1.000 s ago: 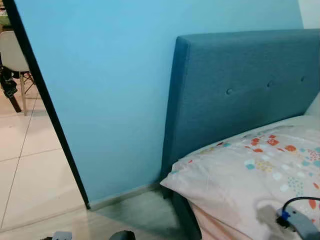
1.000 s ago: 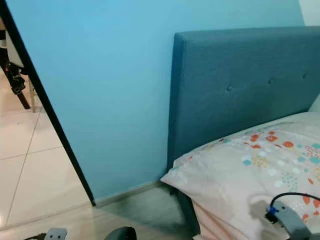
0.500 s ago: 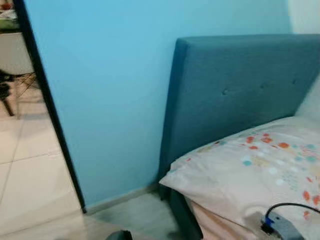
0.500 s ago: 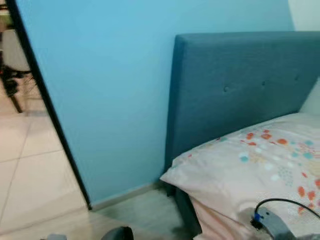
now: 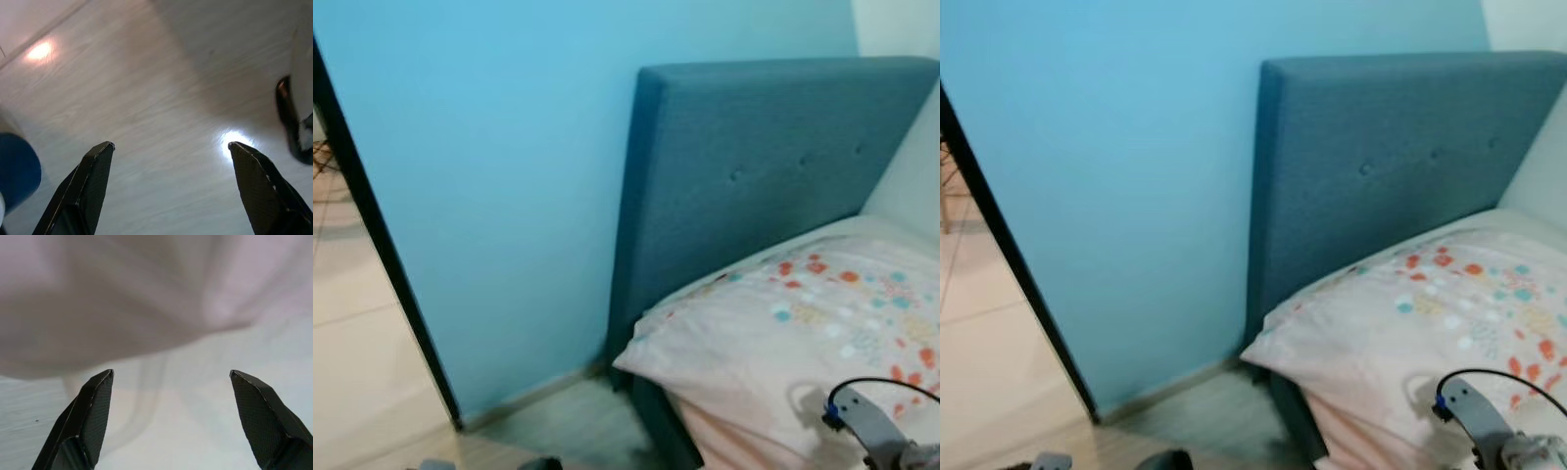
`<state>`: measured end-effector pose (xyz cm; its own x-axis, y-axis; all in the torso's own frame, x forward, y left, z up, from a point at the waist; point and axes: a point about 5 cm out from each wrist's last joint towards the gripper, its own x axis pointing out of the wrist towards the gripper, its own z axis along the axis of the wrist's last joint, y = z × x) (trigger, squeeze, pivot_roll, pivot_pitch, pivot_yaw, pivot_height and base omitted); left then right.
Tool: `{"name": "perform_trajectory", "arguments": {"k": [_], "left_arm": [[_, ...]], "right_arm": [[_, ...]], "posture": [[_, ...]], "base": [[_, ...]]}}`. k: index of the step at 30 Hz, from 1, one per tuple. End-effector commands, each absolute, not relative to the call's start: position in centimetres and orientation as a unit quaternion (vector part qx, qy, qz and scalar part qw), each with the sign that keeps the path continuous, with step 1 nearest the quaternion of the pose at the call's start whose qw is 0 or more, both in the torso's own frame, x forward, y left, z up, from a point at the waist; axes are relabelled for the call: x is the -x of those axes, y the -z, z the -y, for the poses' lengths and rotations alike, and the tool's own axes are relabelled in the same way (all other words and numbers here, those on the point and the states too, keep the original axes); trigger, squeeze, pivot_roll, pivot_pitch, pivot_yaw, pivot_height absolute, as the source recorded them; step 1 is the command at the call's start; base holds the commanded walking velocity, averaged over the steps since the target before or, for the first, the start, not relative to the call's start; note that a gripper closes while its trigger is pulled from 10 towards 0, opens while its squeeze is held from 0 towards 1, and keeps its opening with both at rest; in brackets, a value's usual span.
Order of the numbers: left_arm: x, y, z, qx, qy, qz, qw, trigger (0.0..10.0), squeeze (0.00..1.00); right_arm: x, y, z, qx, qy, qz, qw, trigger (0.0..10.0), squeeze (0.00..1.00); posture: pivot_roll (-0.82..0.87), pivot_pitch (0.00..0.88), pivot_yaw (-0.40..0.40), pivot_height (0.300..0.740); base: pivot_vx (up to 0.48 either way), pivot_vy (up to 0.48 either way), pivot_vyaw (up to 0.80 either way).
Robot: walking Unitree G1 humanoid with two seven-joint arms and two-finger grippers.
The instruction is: Clean up the room
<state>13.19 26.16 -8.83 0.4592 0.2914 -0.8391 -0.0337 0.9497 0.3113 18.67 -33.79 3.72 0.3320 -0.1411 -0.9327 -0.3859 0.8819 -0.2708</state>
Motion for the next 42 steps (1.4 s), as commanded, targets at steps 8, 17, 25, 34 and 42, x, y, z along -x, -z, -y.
{"name": "perform_trajectory", "arguments": {"k": [8, 17, 25, 34, 42], "left_arm": [[-12.6, 9.1, -26.1, -0.132, -0.093, -0.519, 0.839, 10.0, 0.00], [-12.6, 9.0, -26.2, -0.137, -0.090, -0.519, 0.839, 10.0, 0.00], [-12.6, 9.0, -26.3, -0.138, -0.089, -0.516, 0.840, 10.0, 0.00], [-11.9, 8.9, -27.1, -0.141, -0.098, -0.515, 0.840, 10.0, 0.00], [-11.7, 9.0, -27.0, -0.140, -0.099, -0.515, 0.840, 10.0, 0.00]], "right_arm": [[-19.4, -1.9, 32.6, 0.237, -0.098, -0.571, 0.780, 10.0, 0.00], [-21.1, -0.7, 30.5, 0.250, -0.122, -0.529, 0.802, 10.0, 0.00], [-24.7, -1.7, 30.1, 0.306, -0.077, -0.441, 0.840, 10.0, 0.00], [-30.7, -5.2, 25.6, 0.301, -0.109, -0.272, 0.907, 10.0, 0.00], [-32.5, -5.6, 22.3, 0.268, -0.144, -0.236, 0.923, 10.0, 0.00]], "posture": [[0.05, 0.024, -0.041, 0.575], [0.05, 0.029, -0.034, 0.575], [0.07, 0.053, -0.025, 0.575], [0.11, 0.072, -0.029, 0.575], [0.12, 0.074, -0.037, 0.575]], "base": [[0.000, 0.000, 0.00], [0.000, 0.000, 0.00], [0.000, 0.000, 0.00], [0.000, 0.000, 0.00], [0.000, 0.000, 0.00]]}}
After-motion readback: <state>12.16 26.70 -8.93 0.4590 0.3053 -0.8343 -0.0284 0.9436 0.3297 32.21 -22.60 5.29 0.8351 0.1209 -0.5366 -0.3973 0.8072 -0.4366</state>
